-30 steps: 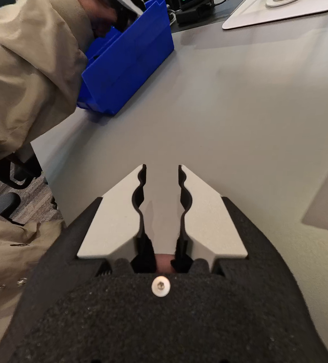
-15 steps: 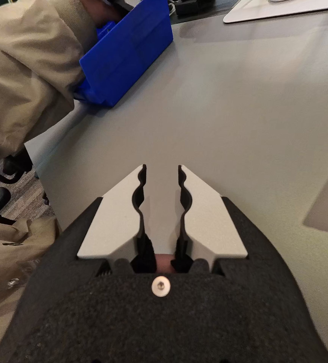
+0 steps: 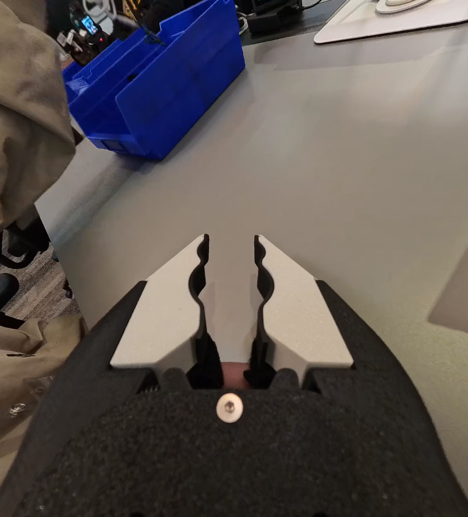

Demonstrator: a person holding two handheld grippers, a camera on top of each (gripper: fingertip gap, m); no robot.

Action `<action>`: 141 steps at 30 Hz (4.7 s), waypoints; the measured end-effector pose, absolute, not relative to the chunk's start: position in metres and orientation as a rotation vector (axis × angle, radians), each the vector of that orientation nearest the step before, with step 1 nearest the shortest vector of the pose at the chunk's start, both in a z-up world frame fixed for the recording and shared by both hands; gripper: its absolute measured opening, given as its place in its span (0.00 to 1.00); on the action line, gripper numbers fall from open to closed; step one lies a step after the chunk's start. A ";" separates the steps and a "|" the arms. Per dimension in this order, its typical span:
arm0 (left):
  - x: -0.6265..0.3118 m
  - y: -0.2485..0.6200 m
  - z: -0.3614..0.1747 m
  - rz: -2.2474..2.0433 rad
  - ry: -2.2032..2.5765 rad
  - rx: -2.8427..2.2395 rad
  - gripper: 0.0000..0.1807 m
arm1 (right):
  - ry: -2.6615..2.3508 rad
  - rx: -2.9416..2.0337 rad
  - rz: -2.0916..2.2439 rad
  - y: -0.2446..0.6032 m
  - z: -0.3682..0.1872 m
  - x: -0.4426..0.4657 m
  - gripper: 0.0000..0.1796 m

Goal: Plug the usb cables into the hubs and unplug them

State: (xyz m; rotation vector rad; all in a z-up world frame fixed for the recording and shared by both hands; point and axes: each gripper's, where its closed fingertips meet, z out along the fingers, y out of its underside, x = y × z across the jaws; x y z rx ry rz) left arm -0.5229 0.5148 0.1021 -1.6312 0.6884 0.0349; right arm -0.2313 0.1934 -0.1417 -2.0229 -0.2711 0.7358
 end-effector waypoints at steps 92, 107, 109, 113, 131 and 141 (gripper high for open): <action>-0.358 0.345 -0.071 -0.660 0.689 -1.696 0.18 | -0.525 -1.545 0.441 0.275 0.013 -0.249 0.28; -0.300 0.301 -0.074 -0.737 0.875 -1.624 0.18 | -0.523 -1.695 0.432 0.288 -0.065 -0.284 0.13; -0.299 0.299 -0.072 -0.736 0.878 -1.617 0.18 | -0.526 -1.712 0.432 0.289 -0.069 -0.282 0.12; -0.296 0.297 -0.073 -0.722 0.901 -1.607 0.18 | -0.494 -1.692 0.465 0.288 -0.064 -0.281 0.09; -0.351 0.333 -0.056 -0.516 0.709 -1.601 0.18 | -0.533 -1.505 0.476 0.277 0.061 -0.239 0.08; -0.355 0.336 -0.072 -0.556 0.694 -1.673 0.18 | -0.353 -1.433 -0.123 0.288 0.181 -0.065 0.08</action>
